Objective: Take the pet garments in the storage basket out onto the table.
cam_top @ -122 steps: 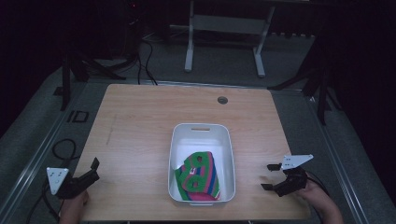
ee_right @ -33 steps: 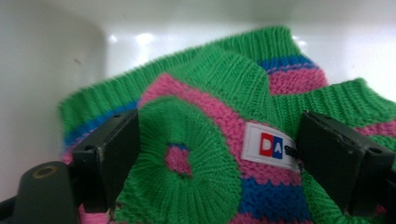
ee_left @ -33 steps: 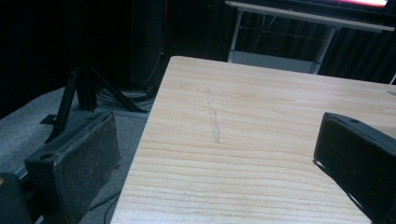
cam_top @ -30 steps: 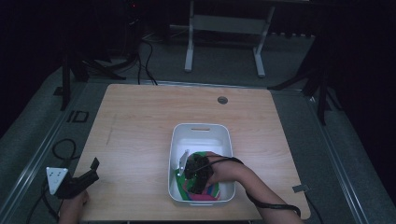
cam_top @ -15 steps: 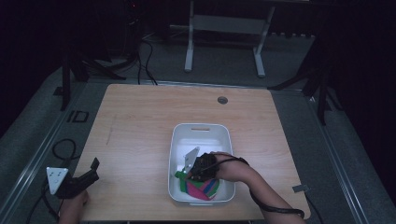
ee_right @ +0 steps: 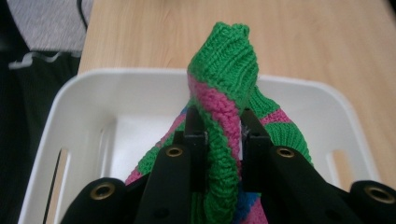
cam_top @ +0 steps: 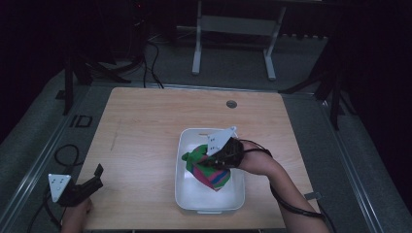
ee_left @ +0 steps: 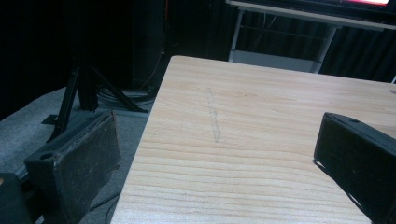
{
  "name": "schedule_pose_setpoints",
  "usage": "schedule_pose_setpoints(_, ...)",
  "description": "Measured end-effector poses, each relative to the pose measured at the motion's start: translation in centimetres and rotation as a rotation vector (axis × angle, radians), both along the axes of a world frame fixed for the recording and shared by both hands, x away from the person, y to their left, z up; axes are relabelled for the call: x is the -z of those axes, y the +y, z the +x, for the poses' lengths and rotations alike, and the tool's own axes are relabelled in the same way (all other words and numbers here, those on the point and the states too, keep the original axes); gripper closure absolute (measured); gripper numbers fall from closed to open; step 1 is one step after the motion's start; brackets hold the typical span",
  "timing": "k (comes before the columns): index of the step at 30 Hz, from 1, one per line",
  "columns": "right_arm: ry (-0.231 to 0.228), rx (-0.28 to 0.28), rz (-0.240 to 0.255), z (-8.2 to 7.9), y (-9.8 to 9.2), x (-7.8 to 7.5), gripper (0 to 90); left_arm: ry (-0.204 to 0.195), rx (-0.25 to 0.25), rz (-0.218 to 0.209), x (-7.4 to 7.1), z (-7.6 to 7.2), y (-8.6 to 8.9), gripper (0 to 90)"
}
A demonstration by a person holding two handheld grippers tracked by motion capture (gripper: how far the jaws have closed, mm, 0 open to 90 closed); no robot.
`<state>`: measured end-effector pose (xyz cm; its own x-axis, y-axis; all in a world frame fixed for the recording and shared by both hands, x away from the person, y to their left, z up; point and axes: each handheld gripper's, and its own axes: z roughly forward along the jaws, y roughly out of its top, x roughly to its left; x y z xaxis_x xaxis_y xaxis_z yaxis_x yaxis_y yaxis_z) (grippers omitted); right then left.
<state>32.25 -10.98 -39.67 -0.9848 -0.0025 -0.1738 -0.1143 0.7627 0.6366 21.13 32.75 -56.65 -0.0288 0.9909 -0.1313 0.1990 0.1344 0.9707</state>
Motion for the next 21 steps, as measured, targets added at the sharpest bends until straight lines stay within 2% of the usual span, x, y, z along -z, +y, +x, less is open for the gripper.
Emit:
schedule_pose_setpoints(2,-0.015,0.004,0.028,0.1,-0.3,-1.3,77.5,0.000,-0.001,-0.001,0.0,0.0,0.0,0.9)
schedule_pose_setpoints(7,-0.034,0.025,0.053,0.6,-0.9,-2.7,77.5,0.000,-0.001,-0.003,0.0,0.0,0.0,0.9)
schedule_pose_setpoints(12,-0.047,0.046,0.083,0.9,-1.7,-3.6,77.5,-0.002,-0.002,-0.005,0.0,0.0,0.1,0.9)
schedule_pose_setpoints(21,-0.088,0.130,0.114,1.6,-4.7,-4.9,77.4,-0.001,-0.001,0.000,0.0,0.0,0.0,0.9)
